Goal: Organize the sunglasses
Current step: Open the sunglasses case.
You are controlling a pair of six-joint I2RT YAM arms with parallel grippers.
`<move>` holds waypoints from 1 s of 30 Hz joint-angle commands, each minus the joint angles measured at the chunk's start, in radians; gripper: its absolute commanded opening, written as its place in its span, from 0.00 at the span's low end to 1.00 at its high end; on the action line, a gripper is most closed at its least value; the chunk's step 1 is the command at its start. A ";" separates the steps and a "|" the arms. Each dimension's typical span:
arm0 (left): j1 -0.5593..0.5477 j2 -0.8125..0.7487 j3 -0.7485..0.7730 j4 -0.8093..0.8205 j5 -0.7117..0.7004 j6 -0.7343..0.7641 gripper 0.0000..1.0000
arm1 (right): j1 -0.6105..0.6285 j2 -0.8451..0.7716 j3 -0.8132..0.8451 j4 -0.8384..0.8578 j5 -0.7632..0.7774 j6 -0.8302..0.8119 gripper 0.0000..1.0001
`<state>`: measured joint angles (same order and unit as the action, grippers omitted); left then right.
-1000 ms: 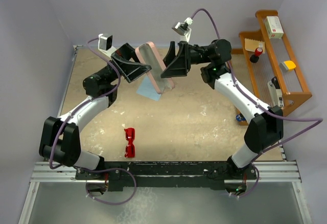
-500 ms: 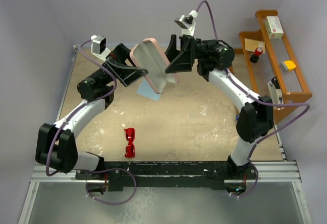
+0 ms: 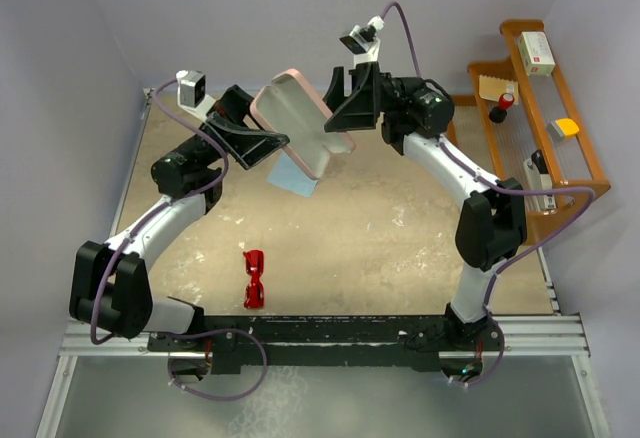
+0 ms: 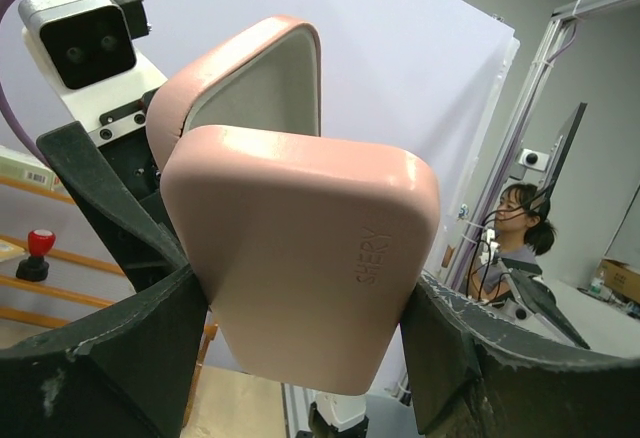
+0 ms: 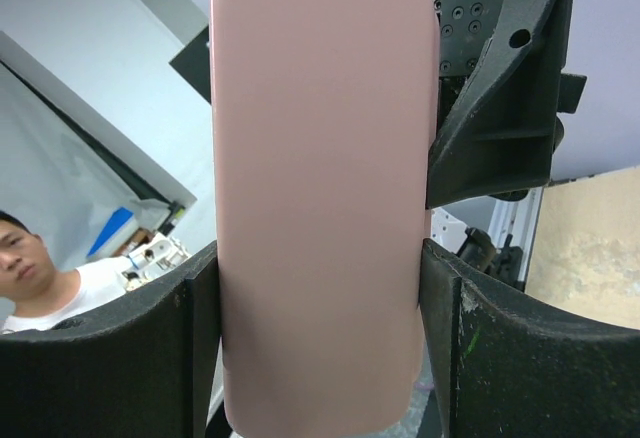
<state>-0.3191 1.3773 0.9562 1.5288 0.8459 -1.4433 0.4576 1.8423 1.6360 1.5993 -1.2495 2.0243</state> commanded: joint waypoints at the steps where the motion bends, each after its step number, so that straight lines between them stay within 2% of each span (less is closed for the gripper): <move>1: -0.018 -0.016 -0.010 0.194 0.106 0.021 0.03 | 0.009 -0.013 0.047 0.200 0.195 0.041 0.00; 30: -0.018 -0.027 0.000 0.194 0.101 0.073 0.02 | 0.008 -0.021 0.138 0.198 0.292 0.126 0.00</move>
<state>-0.3210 1.3453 0.9562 1.5314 0.8444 -1.3647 0.4603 1.8481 1.6688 1.5909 -1.1660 2.1036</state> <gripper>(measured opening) 0.678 0.713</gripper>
